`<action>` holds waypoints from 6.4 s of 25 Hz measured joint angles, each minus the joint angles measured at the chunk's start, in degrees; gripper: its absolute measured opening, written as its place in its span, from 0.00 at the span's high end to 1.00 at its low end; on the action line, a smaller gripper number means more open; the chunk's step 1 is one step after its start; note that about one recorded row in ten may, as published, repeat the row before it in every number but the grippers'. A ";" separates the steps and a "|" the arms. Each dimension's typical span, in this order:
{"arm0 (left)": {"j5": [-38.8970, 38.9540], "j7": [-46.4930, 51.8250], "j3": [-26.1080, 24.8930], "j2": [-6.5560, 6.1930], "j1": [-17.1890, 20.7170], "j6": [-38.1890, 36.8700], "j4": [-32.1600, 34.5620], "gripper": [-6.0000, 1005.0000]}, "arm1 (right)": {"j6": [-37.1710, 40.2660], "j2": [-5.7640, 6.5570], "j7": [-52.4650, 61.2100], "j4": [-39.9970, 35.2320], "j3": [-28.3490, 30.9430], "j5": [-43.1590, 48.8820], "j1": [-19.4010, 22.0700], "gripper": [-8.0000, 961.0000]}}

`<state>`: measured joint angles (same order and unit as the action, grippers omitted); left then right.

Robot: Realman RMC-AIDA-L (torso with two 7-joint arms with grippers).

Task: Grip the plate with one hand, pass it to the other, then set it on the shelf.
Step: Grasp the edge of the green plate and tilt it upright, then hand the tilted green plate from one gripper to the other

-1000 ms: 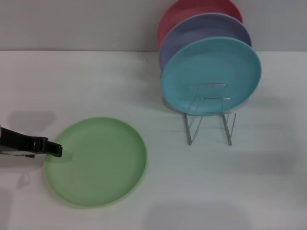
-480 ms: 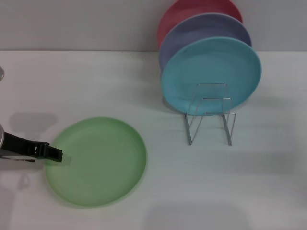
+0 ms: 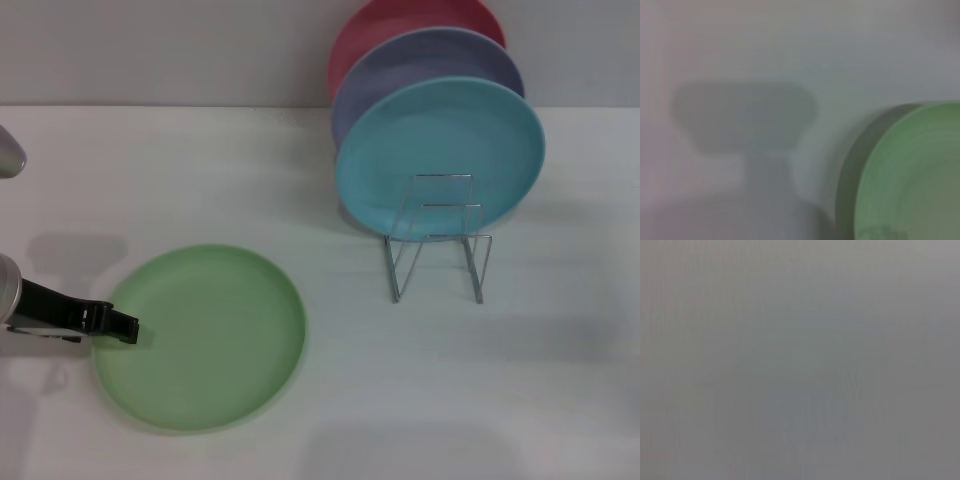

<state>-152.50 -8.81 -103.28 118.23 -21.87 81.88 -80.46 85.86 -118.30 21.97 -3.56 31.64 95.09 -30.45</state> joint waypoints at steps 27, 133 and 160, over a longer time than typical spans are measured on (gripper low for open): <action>-2.40 -0.23 2.03 -0.06 -0.81 -1.26 1.37 0.60 | 0.35 -0.15 0.00 -0.48 0.00 0.00 0.30 0.23; 95.54 -109.45 -5.68 0.48 8.78 -40.01 25.41 0.96 | -3.30 -0.43 0.00 0.01 -0.64 0.57 0.07 0.23; 85.57 -87.34 -2.22 -2.87 8.22 -39.90 24.32 0.95 | 4.43 -0.77 -19.16 14.14 -10.43 6.16 8.07 0.23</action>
<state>-66.93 -96.15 -105.50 115.36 -13.65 41.98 -56.14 90.29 -119.07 2.81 10.57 21.21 101.25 -22.38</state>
